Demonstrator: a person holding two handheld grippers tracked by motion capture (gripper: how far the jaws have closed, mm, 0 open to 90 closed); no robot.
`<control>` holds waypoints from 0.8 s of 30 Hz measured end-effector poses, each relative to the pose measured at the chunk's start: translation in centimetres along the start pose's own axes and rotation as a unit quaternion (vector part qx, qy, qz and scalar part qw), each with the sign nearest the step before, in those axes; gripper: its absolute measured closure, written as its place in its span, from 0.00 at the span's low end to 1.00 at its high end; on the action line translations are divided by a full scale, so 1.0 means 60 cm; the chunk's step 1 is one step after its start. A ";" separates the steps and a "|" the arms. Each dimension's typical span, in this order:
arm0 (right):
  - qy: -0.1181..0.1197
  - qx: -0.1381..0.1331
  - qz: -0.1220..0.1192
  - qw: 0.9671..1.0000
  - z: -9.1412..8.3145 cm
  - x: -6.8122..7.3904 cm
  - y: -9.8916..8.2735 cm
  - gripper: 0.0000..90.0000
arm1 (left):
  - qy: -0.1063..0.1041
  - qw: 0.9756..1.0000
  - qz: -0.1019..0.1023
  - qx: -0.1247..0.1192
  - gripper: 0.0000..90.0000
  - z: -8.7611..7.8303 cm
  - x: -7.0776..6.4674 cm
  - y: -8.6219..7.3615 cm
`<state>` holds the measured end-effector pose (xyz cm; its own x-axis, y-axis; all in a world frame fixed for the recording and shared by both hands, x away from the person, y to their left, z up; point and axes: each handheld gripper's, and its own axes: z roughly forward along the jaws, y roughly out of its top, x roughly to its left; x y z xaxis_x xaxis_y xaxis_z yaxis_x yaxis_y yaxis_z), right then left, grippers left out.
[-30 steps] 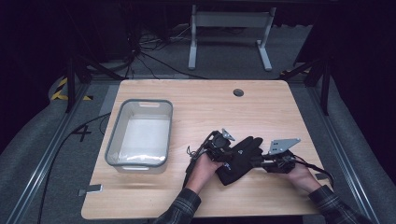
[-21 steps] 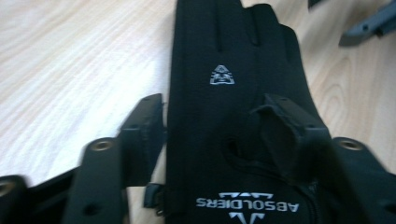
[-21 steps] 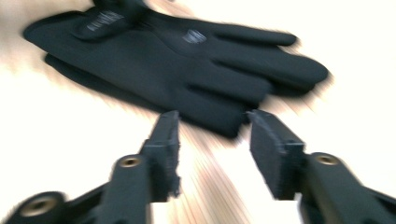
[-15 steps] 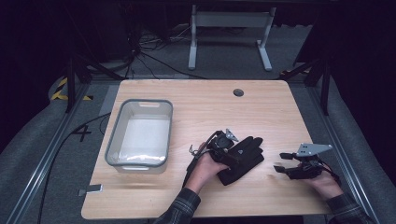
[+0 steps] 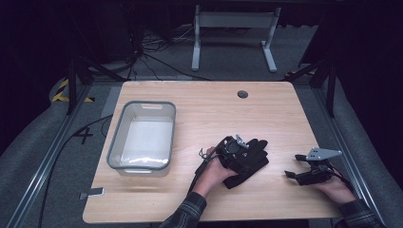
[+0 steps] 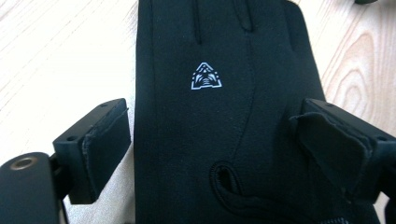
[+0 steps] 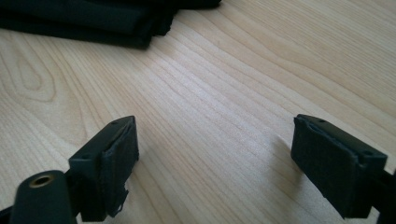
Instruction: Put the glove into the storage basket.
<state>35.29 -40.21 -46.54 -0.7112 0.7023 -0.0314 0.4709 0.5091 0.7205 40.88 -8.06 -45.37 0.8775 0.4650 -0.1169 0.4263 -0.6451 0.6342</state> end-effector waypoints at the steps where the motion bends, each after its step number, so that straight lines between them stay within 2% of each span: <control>1: 0.000 -0.001 0.001 1.000 0.000 0.000 -0.001 0.16 | -0.001 1.000 -0.002 0.000 0.11 0.002 0.001 -0.001; 6: 0.002 -0.005 0.003 1.000 0.002 -0.002 -0.002 0.14 | -0.004 1.000 -0.006 0.000 0.10 0.008 0.003 -0.006; 11: 0.002 -0.004 0.002 1.000 0.003 -0.002 -0.001 0.13 | 0.002 1.000 0.011 0.004 0.10 0.008 0.001 -0.007; 14: 0.002 -0.004 0.002 1.000 0.003 -0.002 -0.001 0.13 | -0.006 1.000 0.019 0.003 0.18 0.007 0.000 -0.007; 18: 0.002 -0.004 0.002 1.000 0.003 -0.002 -0.001 0.13 | -0.003 1.000 0.026 0.007 0.22 0.005 -0.003 -0.006; 19: 0.002 -0.004 0.002 1.000 0.003 -0.002 -0.001 0.13 | -0.004 1.000 0.029 0.009 0.26 0.004 -0.004 -0.006; 20: 0.002 -0.004 0.002 1.000 0.003 -0.002 -0.001 0.13 | -0.004 1.000 0.029 0.006 0.26 0.004 -0.005 -0.006; 24: 0.002 -0.004 0.002 1.000 0.003 -0.002 -0.001 0.13 | -0.031 0.999 0.039 0.007 0.52 -0.001 -0.010 -0.005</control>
<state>35.44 -40.23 -46.71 -0.7120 0.7017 -0.0260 0.4695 0.5033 0.7255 40.22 -8.11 -45.46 0.9201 0.3746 -0.1141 0.3581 -0.6870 0.6323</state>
